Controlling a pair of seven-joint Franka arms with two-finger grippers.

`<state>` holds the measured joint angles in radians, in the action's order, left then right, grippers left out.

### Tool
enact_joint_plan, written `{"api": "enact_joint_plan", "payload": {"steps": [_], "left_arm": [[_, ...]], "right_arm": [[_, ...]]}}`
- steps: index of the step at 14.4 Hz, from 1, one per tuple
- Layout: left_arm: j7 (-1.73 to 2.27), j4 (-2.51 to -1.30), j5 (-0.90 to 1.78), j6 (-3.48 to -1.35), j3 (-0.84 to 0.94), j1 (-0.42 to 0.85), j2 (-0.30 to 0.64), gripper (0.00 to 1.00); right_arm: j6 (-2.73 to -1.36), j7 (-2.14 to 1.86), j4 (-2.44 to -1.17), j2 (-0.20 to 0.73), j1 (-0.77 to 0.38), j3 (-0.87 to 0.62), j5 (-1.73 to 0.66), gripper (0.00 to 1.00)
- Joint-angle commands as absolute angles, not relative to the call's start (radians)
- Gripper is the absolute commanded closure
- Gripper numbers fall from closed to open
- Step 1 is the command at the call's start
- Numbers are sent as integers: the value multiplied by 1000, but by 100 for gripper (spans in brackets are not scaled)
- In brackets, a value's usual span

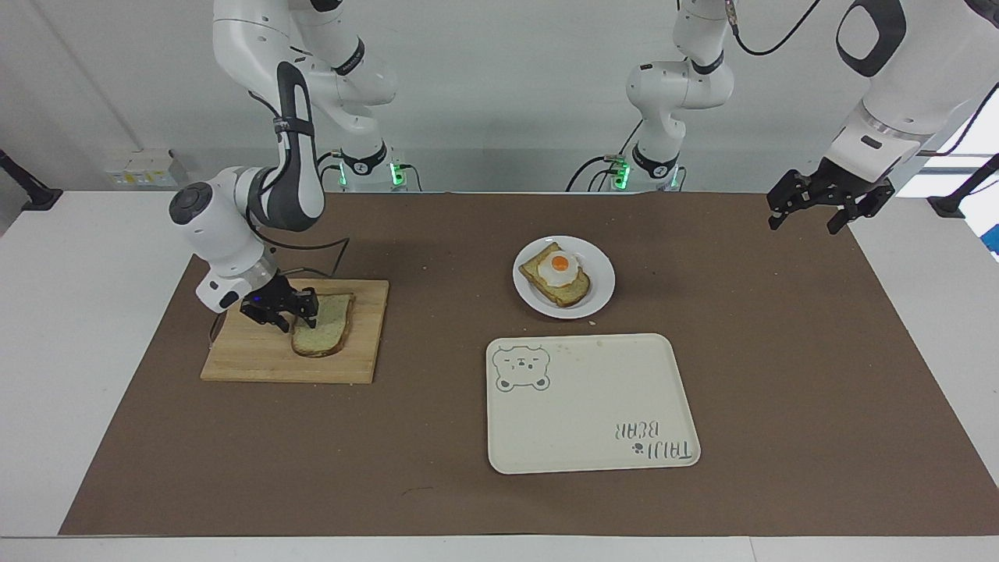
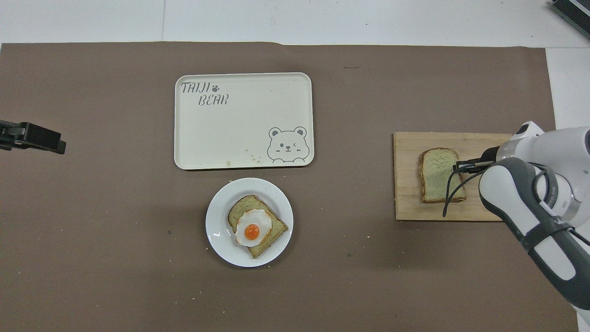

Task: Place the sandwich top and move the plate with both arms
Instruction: 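Reach the right gripper to the bread slice on the wooden board, then grasp the bread slice with the right gripper and lift it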

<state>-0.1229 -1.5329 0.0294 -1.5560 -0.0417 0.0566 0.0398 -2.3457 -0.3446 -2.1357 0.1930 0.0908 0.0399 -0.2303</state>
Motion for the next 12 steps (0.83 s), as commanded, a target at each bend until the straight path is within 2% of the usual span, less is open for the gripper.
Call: {"api": "enact_joint_plan", "payload": {"steps": [1,5,12], "left_arm": [[-117,-1549,21,-1546,-31,43,20,0],[-115,-1549,21,-1546,-31,43,20,0],[-115,-1549,21,-1546,-31,43,20,0]], "right_arm": [[-2361,-379,-2151,192,95,29,-275,100],[-2333,-377,-2119,176,94,26,-275,100],[-2087,-286,-1982,101,80,14,-275,100]]}}
